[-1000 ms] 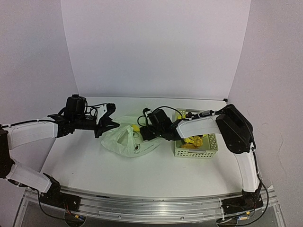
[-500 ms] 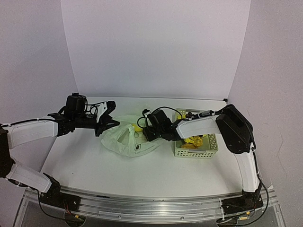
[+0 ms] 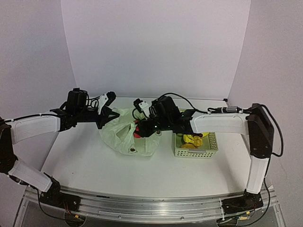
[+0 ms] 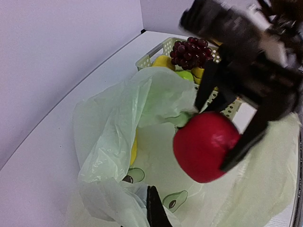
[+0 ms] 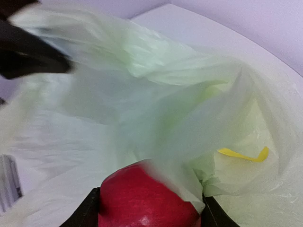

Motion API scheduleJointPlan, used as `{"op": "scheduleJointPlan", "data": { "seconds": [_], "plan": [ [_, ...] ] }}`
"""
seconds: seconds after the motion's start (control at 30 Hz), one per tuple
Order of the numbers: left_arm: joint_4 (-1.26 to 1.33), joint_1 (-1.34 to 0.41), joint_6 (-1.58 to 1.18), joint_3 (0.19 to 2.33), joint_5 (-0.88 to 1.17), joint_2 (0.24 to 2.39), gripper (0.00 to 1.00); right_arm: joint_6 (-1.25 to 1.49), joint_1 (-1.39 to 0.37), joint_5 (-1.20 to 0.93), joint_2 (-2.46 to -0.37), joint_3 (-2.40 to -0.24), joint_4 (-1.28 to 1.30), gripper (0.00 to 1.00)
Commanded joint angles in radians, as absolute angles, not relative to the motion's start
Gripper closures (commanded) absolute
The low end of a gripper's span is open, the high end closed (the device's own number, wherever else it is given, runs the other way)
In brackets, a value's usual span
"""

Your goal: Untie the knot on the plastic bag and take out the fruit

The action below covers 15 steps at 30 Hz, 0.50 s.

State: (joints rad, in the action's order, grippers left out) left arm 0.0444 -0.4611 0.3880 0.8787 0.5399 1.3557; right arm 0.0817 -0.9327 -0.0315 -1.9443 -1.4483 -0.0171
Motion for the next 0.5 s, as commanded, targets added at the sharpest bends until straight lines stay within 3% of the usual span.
{"op": "scheduleJointPlan", "data": {
  "seconds": [0.0, 0.27, 0.47],
  "plan": [
    [0.07, -0.45, 0.358, 0.929, 0.498, 1.365, 1.0, 0.157, -0.929, -0.282, -1.839, -1.42, -0.085, 0.7],
    [0.065, -0.445, 0.358, 0.931, 0.489, 1.357, 1.0, 0.259, -0.872, -0.425, -1.737, -1.367, -0.086, 0.68],
    [0.073, -0.44, 0.357, 0.926, 0.46, 1.348, 1.0, 0.315, -0.815, -0.399, -1.635, -1.227, 0.005, 0.67]
  ]
}}
